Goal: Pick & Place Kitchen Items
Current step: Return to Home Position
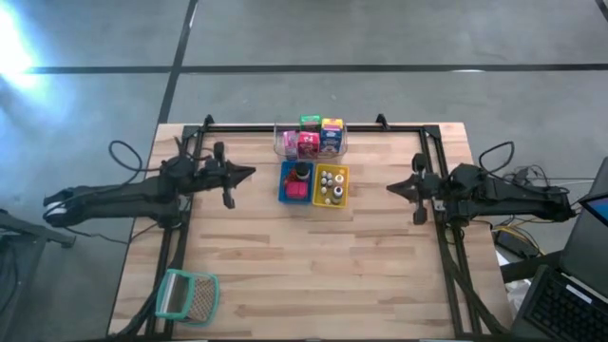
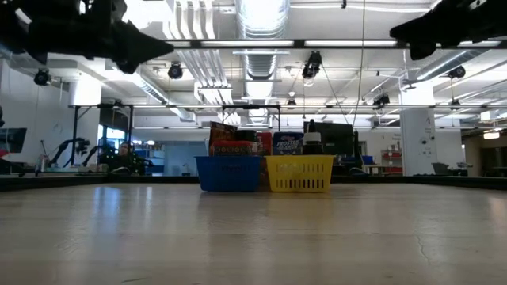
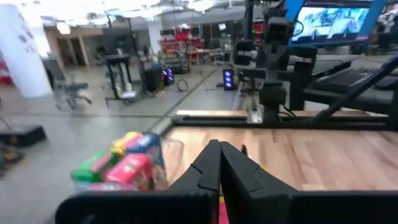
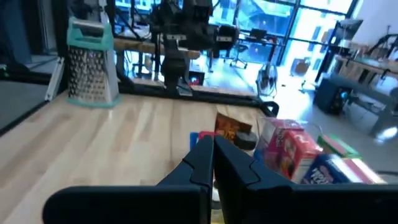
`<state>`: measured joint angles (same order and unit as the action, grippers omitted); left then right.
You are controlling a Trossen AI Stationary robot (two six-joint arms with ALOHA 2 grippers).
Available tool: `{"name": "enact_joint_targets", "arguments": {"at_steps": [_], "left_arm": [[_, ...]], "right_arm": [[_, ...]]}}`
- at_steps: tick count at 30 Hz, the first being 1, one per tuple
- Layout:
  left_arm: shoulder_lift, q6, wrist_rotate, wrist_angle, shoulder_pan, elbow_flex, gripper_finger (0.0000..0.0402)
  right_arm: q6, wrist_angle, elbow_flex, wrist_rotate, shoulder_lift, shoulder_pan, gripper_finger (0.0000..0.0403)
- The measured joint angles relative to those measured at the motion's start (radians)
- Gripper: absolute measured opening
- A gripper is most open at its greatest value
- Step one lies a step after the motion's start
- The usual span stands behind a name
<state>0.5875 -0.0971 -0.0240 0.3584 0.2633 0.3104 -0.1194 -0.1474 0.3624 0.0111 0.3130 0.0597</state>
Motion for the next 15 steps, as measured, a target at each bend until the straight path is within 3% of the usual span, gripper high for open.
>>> {"name": "enact_joint_targets", "arguments": {"at_steps": [5, 15], "left_arm": [[0.006, 0.05, -0.086, 0.035, 0.048, -0.055, 0.0007], [-0.009, 0.037, -0.092, 0.312, 0.066, -0.234, 0.0006]], "right_arm": [[0.057, 0.046, -0.065, -0.004, 0.022, 0.005, 0.0008], [0.07, 0.13, -0.223, -0.004, -0.068, 0.074, 0.0008]]}}
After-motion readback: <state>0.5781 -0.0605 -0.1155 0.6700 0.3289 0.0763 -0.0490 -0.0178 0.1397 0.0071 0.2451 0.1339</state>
